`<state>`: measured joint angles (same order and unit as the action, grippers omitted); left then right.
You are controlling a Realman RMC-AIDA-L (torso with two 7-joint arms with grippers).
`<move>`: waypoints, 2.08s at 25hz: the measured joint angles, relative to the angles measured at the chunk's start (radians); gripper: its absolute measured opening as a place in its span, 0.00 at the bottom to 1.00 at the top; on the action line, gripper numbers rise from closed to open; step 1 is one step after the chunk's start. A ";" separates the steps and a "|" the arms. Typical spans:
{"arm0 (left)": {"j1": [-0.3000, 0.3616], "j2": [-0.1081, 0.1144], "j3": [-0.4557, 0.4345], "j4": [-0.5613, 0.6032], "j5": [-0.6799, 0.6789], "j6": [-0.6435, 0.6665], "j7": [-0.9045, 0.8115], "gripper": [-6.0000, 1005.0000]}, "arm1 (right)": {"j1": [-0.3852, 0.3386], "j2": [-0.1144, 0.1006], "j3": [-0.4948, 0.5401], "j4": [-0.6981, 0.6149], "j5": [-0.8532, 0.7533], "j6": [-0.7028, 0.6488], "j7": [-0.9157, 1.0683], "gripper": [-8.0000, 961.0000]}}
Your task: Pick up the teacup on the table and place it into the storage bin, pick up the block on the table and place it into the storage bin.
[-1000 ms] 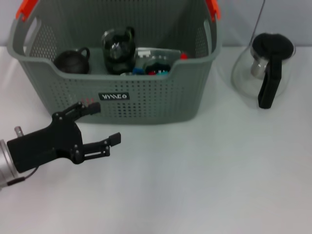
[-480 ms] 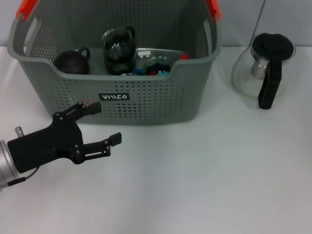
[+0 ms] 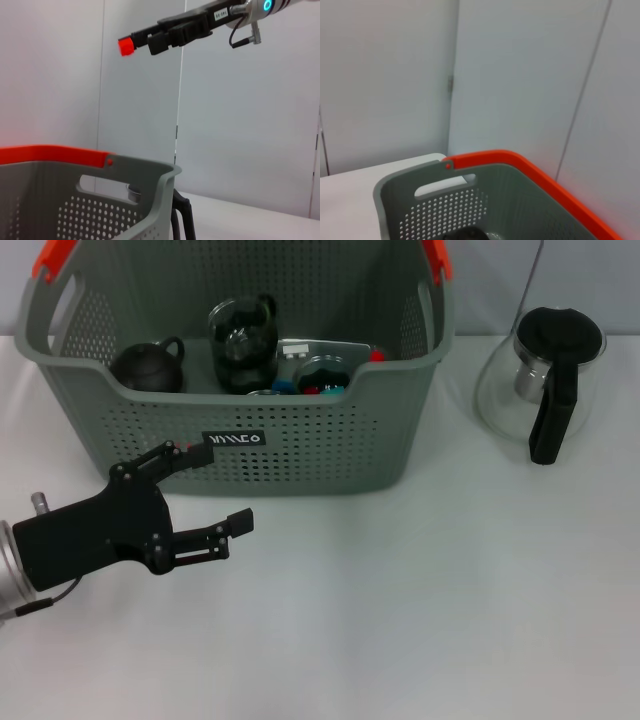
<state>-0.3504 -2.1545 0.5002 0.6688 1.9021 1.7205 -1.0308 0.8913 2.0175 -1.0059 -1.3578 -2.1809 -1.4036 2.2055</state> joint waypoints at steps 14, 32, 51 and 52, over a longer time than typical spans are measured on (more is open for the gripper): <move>-0.002 -0.004 0.007 0.000 0.002 0.002 -0.010 0.94 | 0.051 0.002 -0.009 0.238 -0.039 0.119 -0.120 0.98; 0.004 0.006 0.001 0.006 0.006 0.120 -0.080 0.94 | -0.248 0.077 0.005 -0.127 0.235 -0.281 -0.260 0.99; -0.073 0.016 0.105 -0.065 0.119 -0.013 -0.135 0.94 | -0.407 0.077 -0.034 0.477 0.182 -0.230 -0.824 0.99; -0.074 0.016 0.113 -0.065 0.119 -0.018 -0.138 0.94 | -0.398 0.077 -0.036 0.489 0.175 -0.220 -0.825 0.99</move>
<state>-0.4243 -2.1386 0.6129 0.6034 2.0214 1.7025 -1.1690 0.4932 2.0948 -1.0419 -0.8684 -2.0057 -1.6239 1.3808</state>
